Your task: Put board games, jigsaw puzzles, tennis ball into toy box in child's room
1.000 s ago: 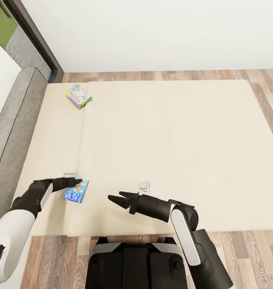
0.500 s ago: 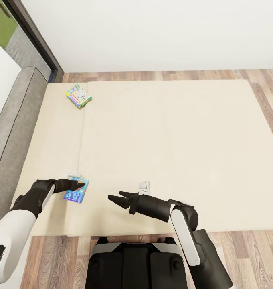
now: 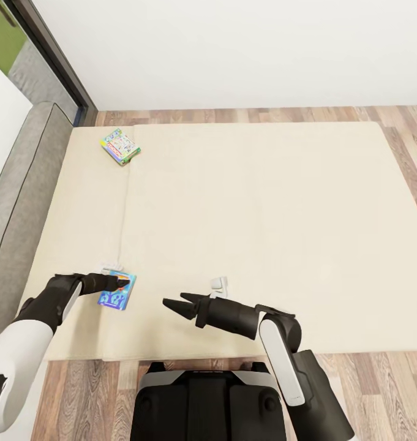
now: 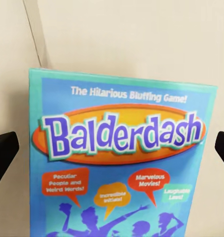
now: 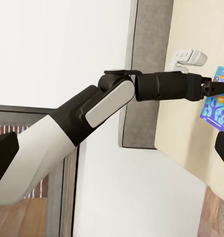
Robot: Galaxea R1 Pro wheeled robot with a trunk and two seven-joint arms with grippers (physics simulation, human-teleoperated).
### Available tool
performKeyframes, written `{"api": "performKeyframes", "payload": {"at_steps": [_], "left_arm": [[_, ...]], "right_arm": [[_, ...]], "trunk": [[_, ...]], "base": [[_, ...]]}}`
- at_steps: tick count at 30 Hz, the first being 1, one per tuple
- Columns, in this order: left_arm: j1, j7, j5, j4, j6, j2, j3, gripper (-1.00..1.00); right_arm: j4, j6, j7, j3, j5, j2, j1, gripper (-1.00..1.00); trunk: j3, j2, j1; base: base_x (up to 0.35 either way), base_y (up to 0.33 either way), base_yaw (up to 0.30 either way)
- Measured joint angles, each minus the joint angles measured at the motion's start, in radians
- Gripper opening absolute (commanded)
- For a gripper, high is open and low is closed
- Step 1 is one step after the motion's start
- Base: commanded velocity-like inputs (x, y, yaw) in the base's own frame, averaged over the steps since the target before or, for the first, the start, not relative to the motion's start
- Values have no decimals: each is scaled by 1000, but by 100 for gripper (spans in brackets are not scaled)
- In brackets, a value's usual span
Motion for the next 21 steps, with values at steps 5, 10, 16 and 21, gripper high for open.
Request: {"api": "performKeyframes", "payload": {"at_steps": [5,10,16,21], "left_arm": [[0,-1,-1,0,-1,7,0,100],[0,-2,-1,0,-1,10,0,100],[0,-2,0,0,-2,11,0,100],[0,-2,-1,0,-2,11,0,100]], "right_arm": [[0,-1,0,4,3,1,0,100],[1,-1,0,5,4,1,0,100],[1,-2,-2,5,4,1,0,100],[1,-2,-3,5,5,1,0,100]], "trunk": [[0,0,0],[-3,0,0],[-10,0,0],[-18,0,0]], "base": [[0,0,0],[0,0,0],[0,0,0],[0,0,0]]}}
